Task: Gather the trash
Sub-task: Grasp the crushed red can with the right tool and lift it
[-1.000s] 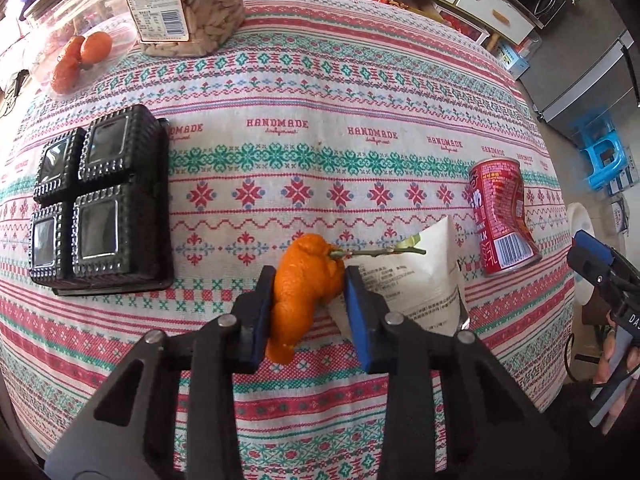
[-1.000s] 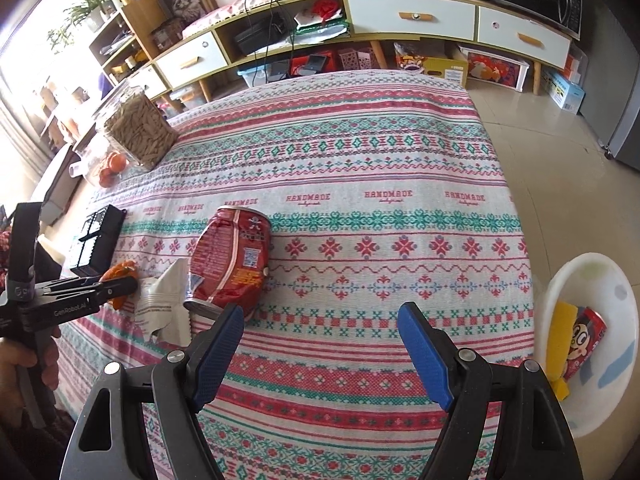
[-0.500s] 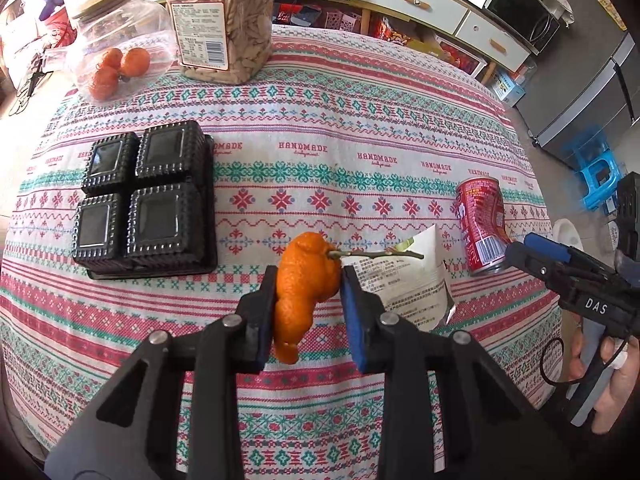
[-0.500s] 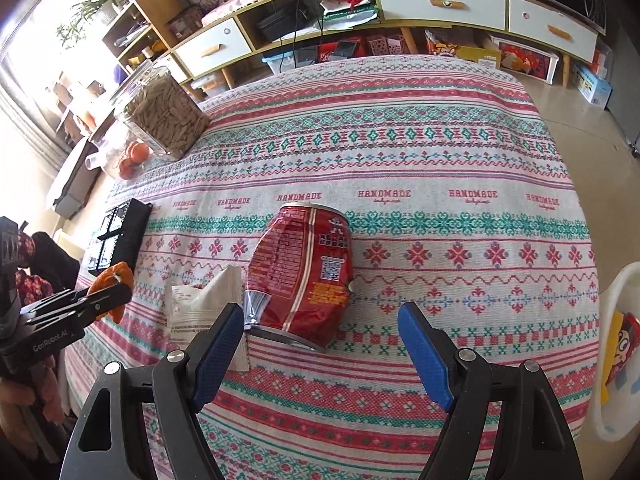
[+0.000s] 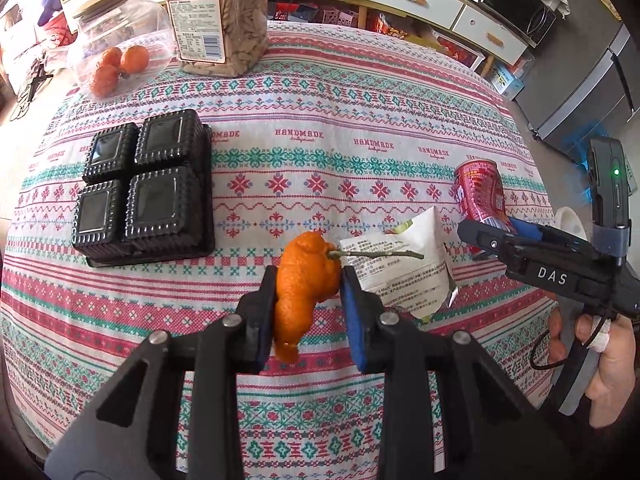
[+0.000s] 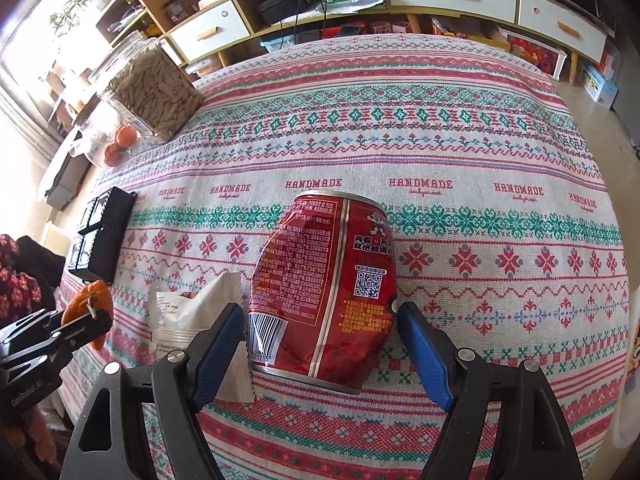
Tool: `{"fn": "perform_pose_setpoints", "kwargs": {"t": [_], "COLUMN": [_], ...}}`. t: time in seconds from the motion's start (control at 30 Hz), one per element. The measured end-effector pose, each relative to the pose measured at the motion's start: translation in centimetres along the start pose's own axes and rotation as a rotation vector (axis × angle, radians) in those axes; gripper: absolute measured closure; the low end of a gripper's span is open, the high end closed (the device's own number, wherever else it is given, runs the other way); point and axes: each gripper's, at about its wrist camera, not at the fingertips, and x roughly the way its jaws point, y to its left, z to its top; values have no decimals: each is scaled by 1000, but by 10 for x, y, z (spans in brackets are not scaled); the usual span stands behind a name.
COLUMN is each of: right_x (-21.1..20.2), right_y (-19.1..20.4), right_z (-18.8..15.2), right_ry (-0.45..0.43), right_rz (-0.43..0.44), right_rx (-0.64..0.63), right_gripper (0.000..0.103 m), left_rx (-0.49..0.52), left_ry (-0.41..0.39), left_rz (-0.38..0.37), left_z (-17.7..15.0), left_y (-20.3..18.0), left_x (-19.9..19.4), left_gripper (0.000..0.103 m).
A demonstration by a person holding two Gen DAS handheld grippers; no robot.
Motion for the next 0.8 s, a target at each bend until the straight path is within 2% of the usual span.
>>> {"fn": "perform_pose_setpoints", "kwargs": {"t": [0.07,0.1,0.23,0.5,0.8], "right_x": [-1,-2,-5,-40,-80], "right_y": [1,1,1,-2,-30], "right_z": [1,1,-1,-8,-17], "right_ry": [-3,-4,-8,-72,-129], "right_rz": [4,7,2,5,-7], "right_rx": [-8,-11,-20,-66,-57], "right_gripper": [36,38,38,39,39], "left_rx": [-1,-1,-5,-2,33], "left_ry": [0,-1,-9,-30,-40], "left_rz": [-1,-2,-3,-15,-25], "left_z": [0,0,-1,0,1], "left_y": [-1,-1,-3,-13,-41], "left_x": [0,0,-2,-8,-6], "left_gripper": [71,71,71,71,71]}}
